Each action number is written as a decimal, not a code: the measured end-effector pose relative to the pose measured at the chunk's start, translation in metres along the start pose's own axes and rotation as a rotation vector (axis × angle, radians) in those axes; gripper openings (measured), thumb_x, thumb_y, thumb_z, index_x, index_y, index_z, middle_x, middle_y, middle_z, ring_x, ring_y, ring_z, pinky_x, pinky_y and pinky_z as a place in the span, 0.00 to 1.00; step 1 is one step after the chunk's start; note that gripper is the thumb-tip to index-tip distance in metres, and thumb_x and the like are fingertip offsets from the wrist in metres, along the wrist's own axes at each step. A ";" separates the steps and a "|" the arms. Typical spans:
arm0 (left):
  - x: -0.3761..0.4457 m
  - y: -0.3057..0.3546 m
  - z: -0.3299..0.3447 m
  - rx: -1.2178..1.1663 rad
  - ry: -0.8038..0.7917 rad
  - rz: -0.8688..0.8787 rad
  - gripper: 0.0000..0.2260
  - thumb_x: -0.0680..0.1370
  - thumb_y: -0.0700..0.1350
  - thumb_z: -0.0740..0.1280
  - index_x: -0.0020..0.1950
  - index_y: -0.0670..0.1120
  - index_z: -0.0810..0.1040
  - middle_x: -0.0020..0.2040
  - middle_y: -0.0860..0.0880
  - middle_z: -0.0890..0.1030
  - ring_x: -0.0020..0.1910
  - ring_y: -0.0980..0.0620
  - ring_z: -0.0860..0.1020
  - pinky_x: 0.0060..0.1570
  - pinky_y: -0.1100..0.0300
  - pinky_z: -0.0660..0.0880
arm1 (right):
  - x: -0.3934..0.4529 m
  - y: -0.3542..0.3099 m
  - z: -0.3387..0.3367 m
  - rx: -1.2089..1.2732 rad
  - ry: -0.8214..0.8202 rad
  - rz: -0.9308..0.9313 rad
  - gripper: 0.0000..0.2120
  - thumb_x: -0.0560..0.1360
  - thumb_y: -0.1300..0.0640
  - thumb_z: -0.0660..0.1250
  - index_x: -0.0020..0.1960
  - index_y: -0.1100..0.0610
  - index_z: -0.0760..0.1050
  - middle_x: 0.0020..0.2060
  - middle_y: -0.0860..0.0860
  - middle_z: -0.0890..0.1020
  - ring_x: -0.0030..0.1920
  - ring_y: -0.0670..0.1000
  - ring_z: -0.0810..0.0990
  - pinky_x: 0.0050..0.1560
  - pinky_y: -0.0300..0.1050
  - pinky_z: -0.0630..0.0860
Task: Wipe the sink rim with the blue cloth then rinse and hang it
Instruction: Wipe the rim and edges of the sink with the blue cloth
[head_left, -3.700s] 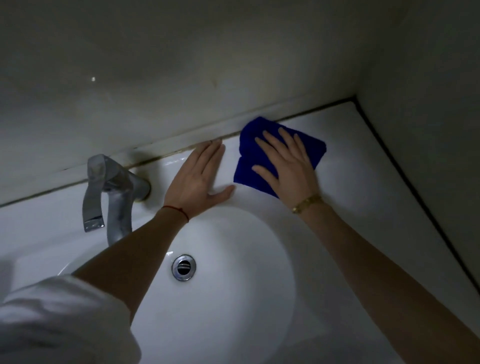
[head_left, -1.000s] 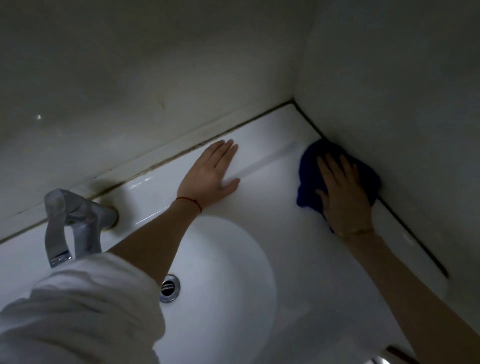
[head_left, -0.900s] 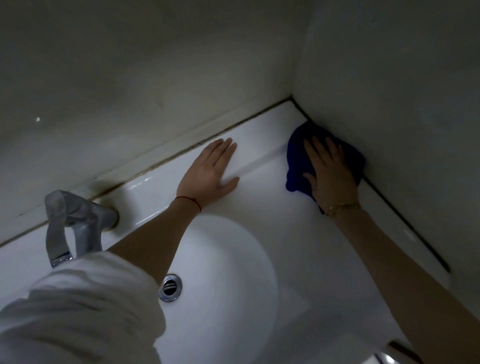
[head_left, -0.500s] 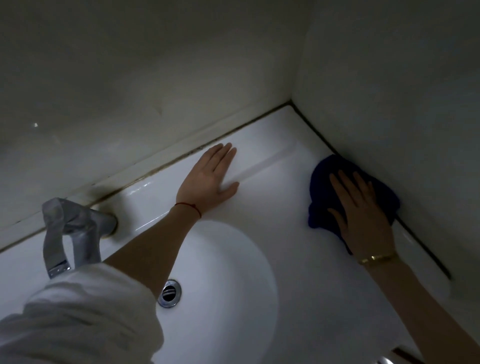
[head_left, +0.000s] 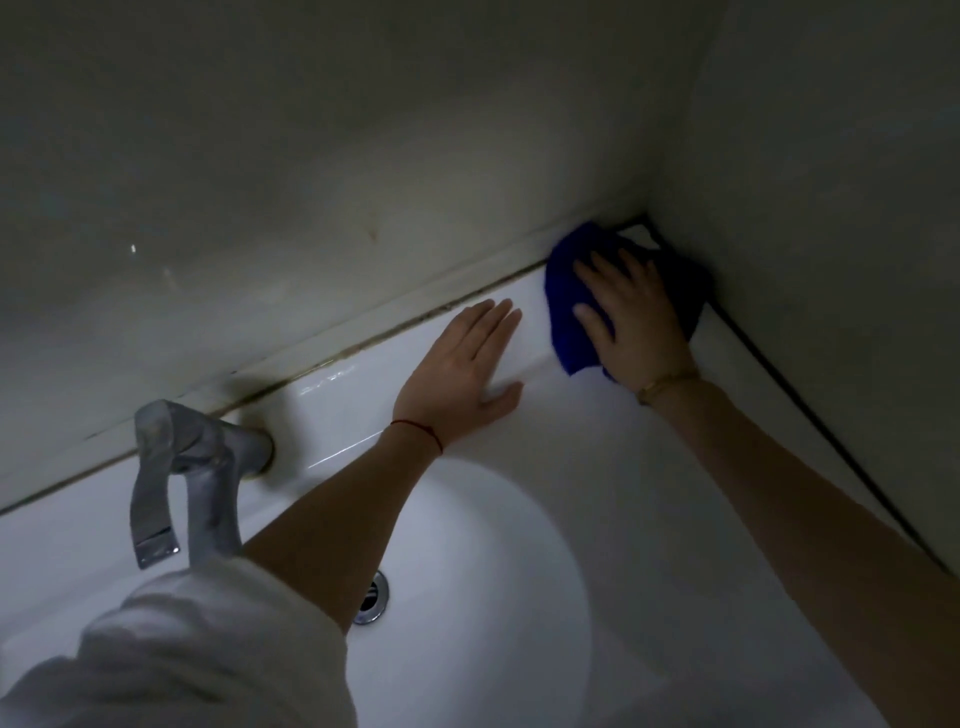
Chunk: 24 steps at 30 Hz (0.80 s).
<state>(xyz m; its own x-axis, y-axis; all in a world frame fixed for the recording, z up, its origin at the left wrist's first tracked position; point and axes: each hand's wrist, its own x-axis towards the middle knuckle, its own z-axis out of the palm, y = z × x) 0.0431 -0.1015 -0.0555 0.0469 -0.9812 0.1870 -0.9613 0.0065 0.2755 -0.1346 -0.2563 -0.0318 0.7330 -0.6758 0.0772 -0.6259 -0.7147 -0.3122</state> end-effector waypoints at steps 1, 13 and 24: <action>0.000 0.000 0.000 -0.004 -0.014 -0.018 0.34 0.79 0.55 0.66 0.79 0.42 0.59 0.78 0.43 0.62 0.77 0.44 0.58 0.77 0.49 0.57 | -0.006 0.000 0.002 -0.021 -0.037 -0.091 0.24 0.82 0.47 0.52 0.76 0.54 0.60 0.75 0.53 0.63 0.75 0.58 0.57 0.76 0.55 0.47; 0.000 0.002 0.000 -0.012 0.040 0.006 0.34 0.76 0.53 0.71 0.76 0.37 0.64 0.75 0.40 0.67 0.75 0.41 0.63 0.75 0.47 0.61 | -0.001 0.001 0.004 -0.100 -0.069 -0.135 0.27 0.81 0.41 0.48 0.77 0.51 0.59 0.75 0.51 0.63 0.76 0.57 0.57 0.76 0.55 0.48; 0.001 -0.001 -0.002 -0.011 0.083 0.047 0.32 0.76 0.50 0.70 0.74 0.36 0.66 0.74 0.40 0.69 0.74 0.40 0.65 0.74 0.47 0.62 | -0.074 0.025 -0.011 -0.159 0.051 0.183 0.28 0.80 0.50 0.59 0.77 0.58 0.58 0.75 0.58 0.62 0.74 0.62 0.60 0.74 0.58 0.57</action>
<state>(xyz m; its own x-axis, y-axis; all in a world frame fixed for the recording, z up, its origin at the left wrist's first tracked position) 0.0443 -0.1017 -0.0536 0.0243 -0.9605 0.2771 -0.9599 0.0550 0.2747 -0.2070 -0.2262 -0.0347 0.5916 -0.8021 0.0819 -0.7841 -0.5960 -0.1730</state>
